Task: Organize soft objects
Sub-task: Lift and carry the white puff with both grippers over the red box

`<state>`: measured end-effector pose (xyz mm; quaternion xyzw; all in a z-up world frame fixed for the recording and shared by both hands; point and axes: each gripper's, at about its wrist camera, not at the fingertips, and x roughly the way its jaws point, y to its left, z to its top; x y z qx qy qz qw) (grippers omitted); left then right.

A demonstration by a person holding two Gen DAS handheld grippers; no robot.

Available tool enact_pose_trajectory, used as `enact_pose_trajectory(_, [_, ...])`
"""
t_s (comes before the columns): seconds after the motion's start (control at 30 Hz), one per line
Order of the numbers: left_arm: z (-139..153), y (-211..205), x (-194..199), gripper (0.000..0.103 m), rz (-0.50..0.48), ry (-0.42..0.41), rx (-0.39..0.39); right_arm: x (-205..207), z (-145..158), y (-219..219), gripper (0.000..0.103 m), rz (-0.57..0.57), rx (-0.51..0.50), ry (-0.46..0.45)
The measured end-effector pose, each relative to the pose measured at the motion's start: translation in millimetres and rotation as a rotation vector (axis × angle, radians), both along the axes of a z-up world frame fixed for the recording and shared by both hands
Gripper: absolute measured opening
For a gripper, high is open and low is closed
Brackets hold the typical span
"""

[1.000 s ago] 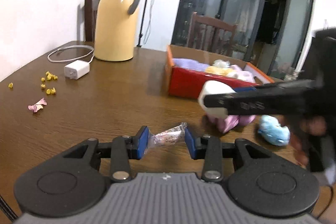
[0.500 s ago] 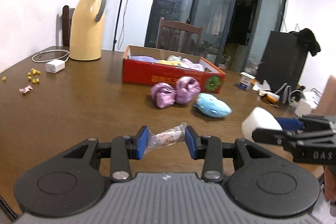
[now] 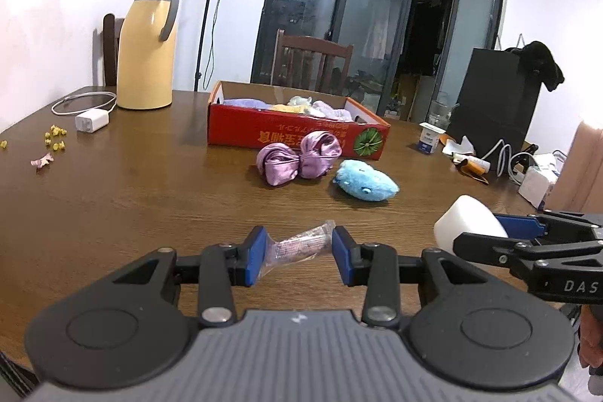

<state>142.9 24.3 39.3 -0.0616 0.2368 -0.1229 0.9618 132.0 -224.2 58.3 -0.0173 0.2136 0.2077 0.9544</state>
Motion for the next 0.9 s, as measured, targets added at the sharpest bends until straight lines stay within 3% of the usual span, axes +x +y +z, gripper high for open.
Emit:
enact_pose_trajectory(0.2, [22, 10, 52, 0.039, -0.014, -0.055, -0.011, 45, 12, 7, 0.055, 0.011, 0.003, -0.013])
enact_pose_trajectory(0.57, [50, 25, 263, 0.039, -0.032, -0.026, -0.032, 235, 55, 43, 0.055, 0.039, 0.021, -0.042])
enact_pose_trajectory(0.77, [39, 28, 349, 0.039, -0.034, 0.025, 0.010, 338, 44, 76, 0.055, 0.032, -0.010, -0.003])
enact_pose_trajectory(0.9, [29, 30, 382, 0.041, -0.035, 0.043, 0.045, 384, 23, 93, 0.055, 0.022, -0.021, 0.042])
